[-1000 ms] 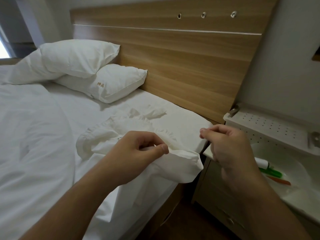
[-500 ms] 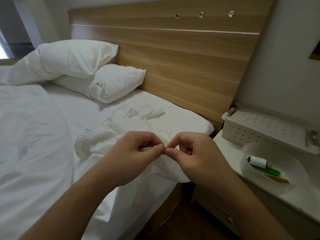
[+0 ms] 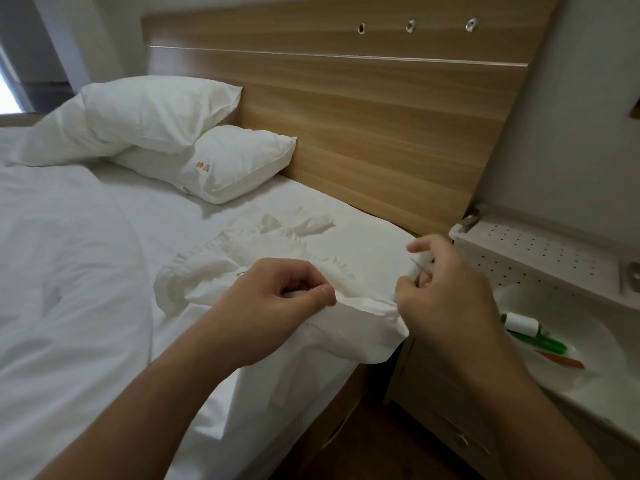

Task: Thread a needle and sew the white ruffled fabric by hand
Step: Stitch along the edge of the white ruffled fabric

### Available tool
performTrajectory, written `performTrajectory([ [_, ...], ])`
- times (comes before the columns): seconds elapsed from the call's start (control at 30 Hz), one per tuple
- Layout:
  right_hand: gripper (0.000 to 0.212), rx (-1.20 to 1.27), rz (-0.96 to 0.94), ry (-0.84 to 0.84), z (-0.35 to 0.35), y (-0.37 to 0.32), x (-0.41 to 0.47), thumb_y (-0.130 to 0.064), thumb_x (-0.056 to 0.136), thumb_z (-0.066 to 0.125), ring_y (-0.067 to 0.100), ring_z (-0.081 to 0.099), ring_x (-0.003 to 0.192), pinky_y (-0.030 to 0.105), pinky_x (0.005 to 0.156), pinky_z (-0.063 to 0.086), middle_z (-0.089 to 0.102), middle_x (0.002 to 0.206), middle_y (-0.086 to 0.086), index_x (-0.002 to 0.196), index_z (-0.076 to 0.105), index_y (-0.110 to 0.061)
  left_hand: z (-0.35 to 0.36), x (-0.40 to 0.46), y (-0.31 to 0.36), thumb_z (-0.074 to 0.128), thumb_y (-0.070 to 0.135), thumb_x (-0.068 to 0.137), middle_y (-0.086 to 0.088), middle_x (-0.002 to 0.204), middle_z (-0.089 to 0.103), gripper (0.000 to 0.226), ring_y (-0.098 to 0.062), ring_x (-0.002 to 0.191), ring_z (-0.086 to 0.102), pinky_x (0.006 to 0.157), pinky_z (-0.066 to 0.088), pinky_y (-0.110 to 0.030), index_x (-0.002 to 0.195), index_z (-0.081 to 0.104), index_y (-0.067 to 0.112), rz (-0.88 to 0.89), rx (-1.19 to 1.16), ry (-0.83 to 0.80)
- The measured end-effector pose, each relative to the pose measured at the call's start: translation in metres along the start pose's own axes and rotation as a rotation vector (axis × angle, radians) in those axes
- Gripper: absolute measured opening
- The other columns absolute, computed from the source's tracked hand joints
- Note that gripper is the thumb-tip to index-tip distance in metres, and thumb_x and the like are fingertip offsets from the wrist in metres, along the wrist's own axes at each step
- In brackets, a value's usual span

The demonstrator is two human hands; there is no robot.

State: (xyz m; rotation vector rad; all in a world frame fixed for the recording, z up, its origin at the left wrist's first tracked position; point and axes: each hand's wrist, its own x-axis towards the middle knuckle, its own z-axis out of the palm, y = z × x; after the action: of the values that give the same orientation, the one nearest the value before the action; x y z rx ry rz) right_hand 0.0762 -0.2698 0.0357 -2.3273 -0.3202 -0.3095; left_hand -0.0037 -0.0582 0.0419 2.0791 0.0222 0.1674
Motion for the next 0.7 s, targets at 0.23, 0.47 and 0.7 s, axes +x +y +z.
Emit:
performTrajectory([
  [0.23, 0.005, 0.223, -0.323, -0.349, 0.010, -0.013, -0.010, -0.026, 0.093, 0.075, 0.006, 0.043, 0.049, 0.019, 0.047, 0.032, 0.048, 0.052, -0.008, 0.097, 0.073, -0.029, 0.001, -0.001, 0.001, 0.071, 0.027, 0.100, 0.002, 0.080, 0.078, 0.016, -0.020, 0.080, 0.074, 0.077, 0.056, -0.043, 0.087, 0.081, 0.027, 0.038, 0.021, -0.006],
  [0.47, 0.017, 0.368, -0.182, -0.156, 0.008, -0.011, -0.007, -0.016, 0.090, 0.076, 0.005, 0.041, 0.047, 0.019, 0.046, 0.034, 0.048, 0.050, -0.006, 0.074, 0.072, -0.019, 0.000, -0.001, 0.002, 0.070, 0.028, 0.100, 0.002, 0.085, 0.079, 0.017, -0.021, 0.086, 0.075, 0.088, 0.058, -0.048, 0.089, 0.082, 0.025, 0.005, -0.001, 0.001],
  [0.7, 0.023, 0.334, -0.043, 0.127, -0.005, -0.005, -0.001, -0.005, 0.088, 0.069, 0.007, 0.043, 0.045, 0.016, 0.043, 0.039, 0.052, 0.047, -0.004, 0.068, 0.069, -0.017, -0.001, -0.001, 0.002, 0.070, 0.028, 0.100, 0.004, 0.087, 0.080, 0.017, -0.015, 0.087, 0.076, 0.092, 0.059, -0.045, 0.088, 0.082, 0.025, -0.013, -0.016, -0.006],
])
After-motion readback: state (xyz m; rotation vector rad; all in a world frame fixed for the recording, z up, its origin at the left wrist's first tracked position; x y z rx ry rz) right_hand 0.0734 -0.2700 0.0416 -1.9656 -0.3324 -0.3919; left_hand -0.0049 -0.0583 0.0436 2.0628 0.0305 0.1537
